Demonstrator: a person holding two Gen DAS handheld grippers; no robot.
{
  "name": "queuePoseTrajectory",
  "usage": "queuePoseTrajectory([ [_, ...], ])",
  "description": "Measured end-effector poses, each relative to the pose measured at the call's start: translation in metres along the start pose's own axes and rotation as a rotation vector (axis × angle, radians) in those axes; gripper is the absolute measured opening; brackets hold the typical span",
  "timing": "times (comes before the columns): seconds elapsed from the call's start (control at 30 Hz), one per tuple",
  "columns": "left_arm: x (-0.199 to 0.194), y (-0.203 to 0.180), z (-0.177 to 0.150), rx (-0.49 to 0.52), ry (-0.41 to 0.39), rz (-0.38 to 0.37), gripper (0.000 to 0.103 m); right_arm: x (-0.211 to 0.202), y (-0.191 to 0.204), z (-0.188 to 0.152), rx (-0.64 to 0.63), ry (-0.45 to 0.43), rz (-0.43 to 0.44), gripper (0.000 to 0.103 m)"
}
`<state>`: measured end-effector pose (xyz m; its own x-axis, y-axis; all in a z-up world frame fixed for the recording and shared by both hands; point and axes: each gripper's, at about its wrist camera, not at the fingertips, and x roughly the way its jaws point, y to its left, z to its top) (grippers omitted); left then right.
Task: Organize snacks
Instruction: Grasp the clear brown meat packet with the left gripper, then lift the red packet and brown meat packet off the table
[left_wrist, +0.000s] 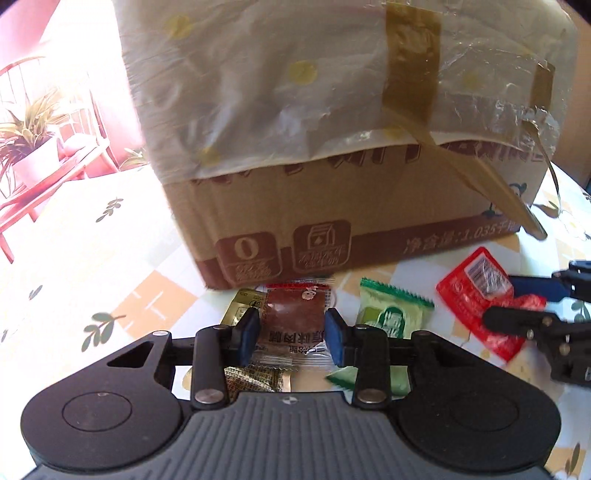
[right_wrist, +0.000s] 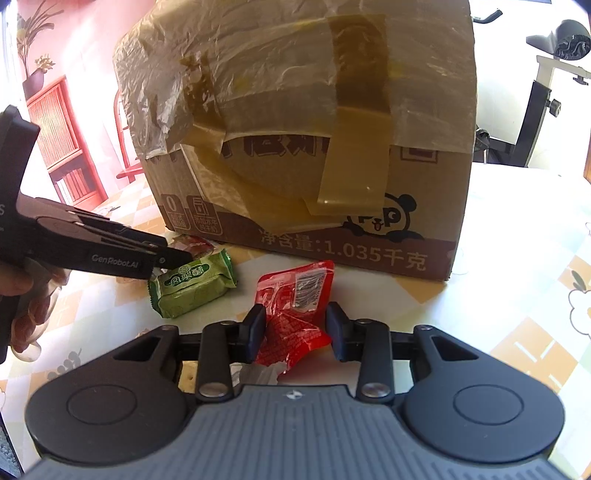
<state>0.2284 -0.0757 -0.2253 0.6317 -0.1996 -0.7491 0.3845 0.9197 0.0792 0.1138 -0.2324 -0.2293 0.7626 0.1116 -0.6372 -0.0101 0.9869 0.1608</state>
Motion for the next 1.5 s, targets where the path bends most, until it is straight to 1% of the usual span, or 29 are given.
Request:
queuePoseTrajectory([
  [0.17,-0.018,0.012,-0.023,-0.024,-0.003,0.015,0.041,0.000,0.000,0.000,0.001,-0.001,0.001,0.038],
  [0.23,-0.024,0.015,-0.031,-0.053,-0.003,0.026,0.041,0.000,0.000,0.000,0.000,0.000,0.001,0.038],
  [0.37,-0.036,0.011,-0.047,-0.109,0.011,0.076,0.044,0.000,0.000,0.000,0.000,0.000,0.001,0.038],
  [0.43,-0.043,0.012,-0.054,-0.127,0.010,0.090,0.044,0.000,0.000,0.000,0.000,0.000,0.001,0.038],
  [0.47,-0.037,0.010,-0.049,-0.128,0.008,0.093,0.044,0.000,0.000,0.000,-0.001,0.000,0.001,0.038],
  [0.53,-0.034,0.006,-0.047,-0.123,0.006,0.097,0.046,0.000,0.000,0.000,0.000,0.000,0.001,0.038],
  [0.6,-0.031,0.006,-0.043,-0.122,0.009,0.085,0.049,0.000,0.000,0.000,0.001,0.000,0.001,0.038],
  [0.77,-0.026,0.009,-0.039,-0.119,-0.001,0.074,0.051,0.000,0.000,0.000,0.000,0.000,0.001,0.038],
  [0.93,-0.021,0.006,-0.033,-0.123,-0.004,0.081,0.051,0.000,0.000,0.000,0.000,0.000,0.001,0.038],
  [1.07,-0.019,0.003,-0.031,-0.113,-0.012,0.075,0.051,0.000,0.000,0.000,0.001,0.000,0.001,0.038],
  [1.2,-0.018,0.005,-0.032,-0.129,-0.022,0.062,0.052,0.000,0.000,-0.001,0.001,-0.001,0.002,0.038],
  [1.23,-0.019,0.005,-0.032,-0.132,-0.022,0.064,0.052,0.000,0.000,-0.001,0.000,0.000,0.002,0.038],
  [1.3,-0.019,0.002,-0.033,-0.127,-0.028,0.063,0.043,0.000,0.000,-0.001,0.000,0.000,0.002,0.038],
  [1.33,-0.021,0.000,-0.033,-0.122,-0.033,0.062,0.041,0.000,0.000,-0.001,0.001,-0.001,0.002,0.038],
  [1.4,-0.025,-0.005,-0.037,-0.107,-0.045,0.069,0.040,0.000,-0.001,-0.001,0.001,-0.001,0.002,0.038],
  [1.5,-0.036,-0.006,-0.041,-0.126,-0.069,0.055,0.040,0.000,-0.001,-0.001,0.004,-0.002,0.004,0.038],
])
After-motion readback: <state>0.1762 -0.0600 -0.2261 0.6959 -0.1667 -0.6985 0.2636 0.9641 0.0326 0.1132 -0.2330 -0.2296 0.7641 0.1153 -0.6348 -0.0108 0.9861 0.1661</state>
